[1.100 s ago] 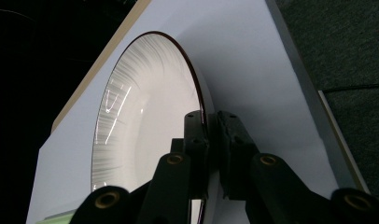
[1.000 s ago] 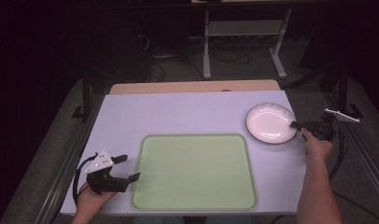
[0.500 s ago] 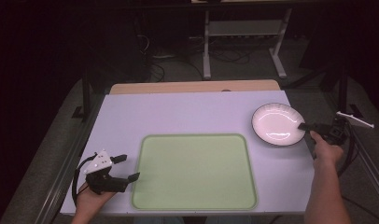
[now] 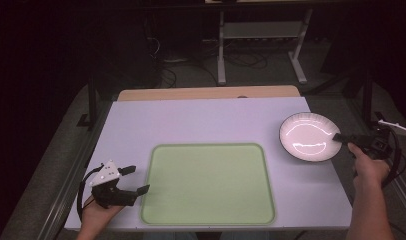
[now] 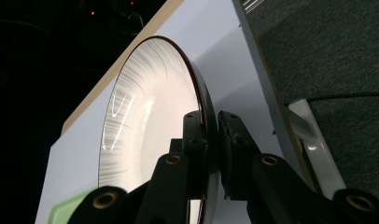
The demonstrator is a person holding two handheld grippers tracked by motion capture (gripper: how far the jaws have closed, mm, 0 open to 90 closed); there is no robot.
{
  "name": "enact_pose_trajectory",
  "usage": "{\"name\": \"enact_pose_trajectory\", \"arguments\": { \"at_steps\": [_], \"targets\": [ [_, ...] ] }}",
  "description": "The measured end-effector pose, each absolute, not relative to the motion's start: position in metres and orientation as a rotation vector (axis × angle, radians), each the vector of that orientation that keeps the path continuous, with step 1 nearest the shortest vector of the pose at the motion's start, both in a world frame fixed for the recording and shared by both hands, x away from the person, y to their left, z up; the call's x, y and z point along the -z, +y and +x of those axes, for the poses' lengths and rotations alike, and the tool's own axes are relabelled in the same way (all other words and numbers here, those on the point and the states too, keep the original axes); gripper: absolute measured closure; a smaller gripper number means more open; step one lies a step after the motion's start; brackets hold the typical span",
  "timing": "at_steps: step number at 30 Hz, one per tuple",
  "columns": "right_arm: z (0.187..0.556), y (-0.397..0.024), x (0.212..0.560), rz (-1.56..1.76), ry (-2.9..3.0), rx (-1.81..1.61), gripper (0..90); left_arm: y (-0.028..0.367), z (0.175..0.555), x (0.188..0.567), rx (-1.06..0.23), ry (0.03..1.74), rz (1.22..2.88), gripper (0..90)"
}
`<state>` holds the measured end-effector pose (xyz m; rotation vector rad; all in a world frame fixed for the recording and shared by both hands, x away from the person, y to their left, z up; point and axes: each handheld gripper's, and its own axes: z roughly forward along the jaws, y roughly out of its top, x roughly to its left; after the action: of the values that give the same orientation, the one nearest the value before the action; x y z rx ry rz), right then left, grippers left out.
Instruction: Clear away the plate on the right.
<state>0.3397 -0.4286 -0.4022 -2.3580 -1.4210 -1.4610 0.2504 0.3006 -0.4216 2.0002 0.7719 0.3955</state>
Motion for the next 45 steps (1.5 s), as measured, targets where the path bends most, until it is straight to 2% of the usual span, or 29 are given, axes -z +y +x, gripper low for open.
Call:
{"name": "enact_pose_trajectory", "arguments": {
  "at_steps": [31,45],
  "targets": [
    [0.281,-0.405,0.387,-2.032,-1.691,1.585,80.3,0.301,0.250,0.421,-0.407,0.773,1.999,15.6],
    [0.284,-0.366,0.378,-1.908,-1.813,1.560,80.0,0.303,0.249,0.420,-0.412,0.774,1.992,15.7]
  ]
}}
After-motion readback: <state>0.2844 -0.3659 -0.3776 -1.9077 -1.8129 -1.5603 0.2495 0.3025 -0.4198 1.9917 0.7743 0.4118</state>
